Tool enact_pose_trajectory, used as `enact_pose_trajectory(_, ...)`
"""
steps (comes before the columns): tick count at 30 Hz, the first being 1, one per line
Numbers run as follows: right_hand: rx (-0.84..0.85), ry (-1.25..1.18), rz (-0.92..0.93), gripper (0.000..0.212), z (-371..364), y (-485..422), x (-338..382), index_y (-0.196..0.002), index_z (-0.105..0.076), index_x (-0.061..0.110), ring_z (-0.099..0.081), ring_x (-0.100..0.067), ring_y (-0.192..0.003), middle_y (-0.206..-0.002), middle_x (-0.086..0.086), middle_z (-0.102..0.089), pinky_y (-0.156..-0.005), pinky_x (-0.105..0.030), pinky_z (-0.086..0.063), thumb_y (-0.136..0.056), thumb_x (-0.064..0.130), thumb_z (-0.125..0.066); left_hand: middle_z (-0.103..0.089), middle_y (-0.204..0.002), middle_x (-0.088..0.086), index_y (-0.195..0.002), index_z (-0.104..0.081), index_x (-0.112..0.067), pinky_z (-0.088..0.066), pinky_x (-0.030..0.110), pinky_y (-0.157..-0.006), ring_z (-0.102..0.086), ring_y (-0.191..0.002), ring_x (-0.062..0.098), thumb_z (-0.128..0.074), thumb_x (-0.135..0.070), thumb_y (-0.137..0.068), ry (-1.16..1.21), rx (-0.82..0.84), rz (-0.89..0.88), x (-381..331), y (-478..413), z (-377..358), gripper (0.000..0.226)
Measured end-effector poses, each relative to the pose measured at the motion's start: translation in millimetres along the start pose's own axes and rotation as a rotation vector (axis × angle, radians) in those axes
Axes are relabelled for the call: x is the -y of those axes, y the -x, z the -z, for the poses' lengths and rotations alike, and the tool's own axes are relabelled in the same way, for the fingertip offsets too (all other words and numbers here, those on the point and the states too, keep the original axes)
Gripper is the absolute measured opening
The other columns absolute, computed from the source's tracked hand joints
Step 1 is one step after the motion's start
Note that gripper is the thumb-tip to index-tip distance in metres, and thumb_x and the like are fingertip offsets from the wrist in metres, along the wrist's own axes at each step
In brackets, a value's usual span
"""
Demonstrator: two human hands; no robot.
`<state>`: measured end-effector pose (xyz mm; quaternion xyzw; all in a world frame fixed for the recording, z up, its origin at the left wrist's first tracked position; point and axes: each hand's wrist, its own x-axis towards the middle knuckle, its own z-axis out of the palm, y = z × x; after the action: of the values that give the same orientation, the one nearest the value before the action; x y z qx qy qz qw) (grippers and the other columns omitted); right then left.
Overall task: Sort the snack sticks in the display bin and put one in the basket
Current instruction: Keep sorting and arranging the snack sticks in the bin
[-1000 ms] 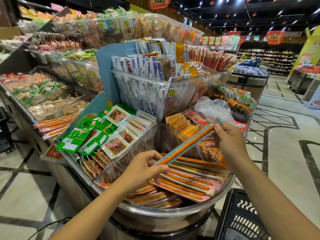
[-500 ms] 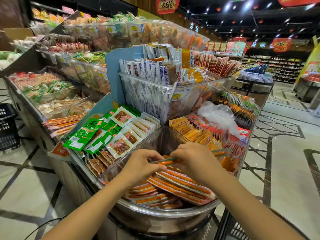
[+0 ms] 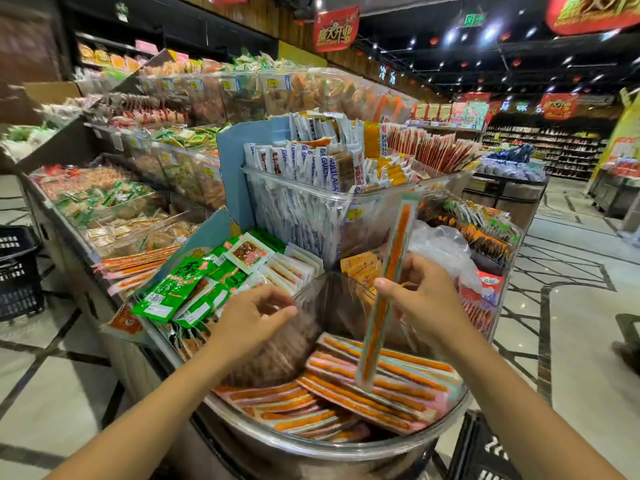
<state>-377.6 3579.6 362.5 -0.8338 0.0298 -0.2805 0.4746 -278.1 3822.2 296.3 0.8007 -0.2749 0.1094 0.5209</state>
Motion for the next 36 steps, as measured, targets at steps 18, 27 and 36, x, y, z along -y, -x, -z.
enact_pose_trajectory(18,-0.263,-0.072,-0.124,0.021,25.0,17.7,-31.9,-0.100,-0.063,0.015,-0.069,-0.025,-0.051,-0.081,-0.016,-0.071,-0.042,-0.025,-0.049,-0.105,0.032,-0.051,-0.061,-0.092,-0.014,-0.107,-0.059,-0.032,-0.050,0.028,-0.072,-0.056,-0.083,0.007,-0.060,-0.042,-0.088,-0.510,0.276,-0.224,0.6,16.4,-62.3,0.022)
enact_pose_trajectory(27,-0.227,0.536,0.044,0.023,40.1,40.1,-70.8,-0.095,-0.059,0.016,-0.062,-0.031,-0.069,-0.072,-0.005,-0.063,-0.059,-0.045,-0.048,-0.105,0.032,-0.046,-0.062,-0.096,-0.005,-0.110,-0.048,-0.025,-0.046,0.032,-0.066,-0.061,-0.087,0.018,-0.059,-0.037,-0.095,-0.712,0.341,-0.240,6.9,-14.1,-81.1,0.023)
enact_pose_trajectory(36,-0.042,0.608,-0.048,0.026,51.5,55.6,-89.9,-0.106,-0.058,0.026,-0.060,-0.016,-0.090,-0.097,0.006,-0.065,-0.068,-0.031,-0.041,-0.093,0.047,-0.065,-0.063,-0.092,0.001,-0.104,-0.050,-0.020,-0.044,0.037,-0.065,-0.063,-0.090,0.026,-0.054,-0.022,-0.092,-0.903,0.325,-0.238,13.3,-42.6,-120.2,0.012)
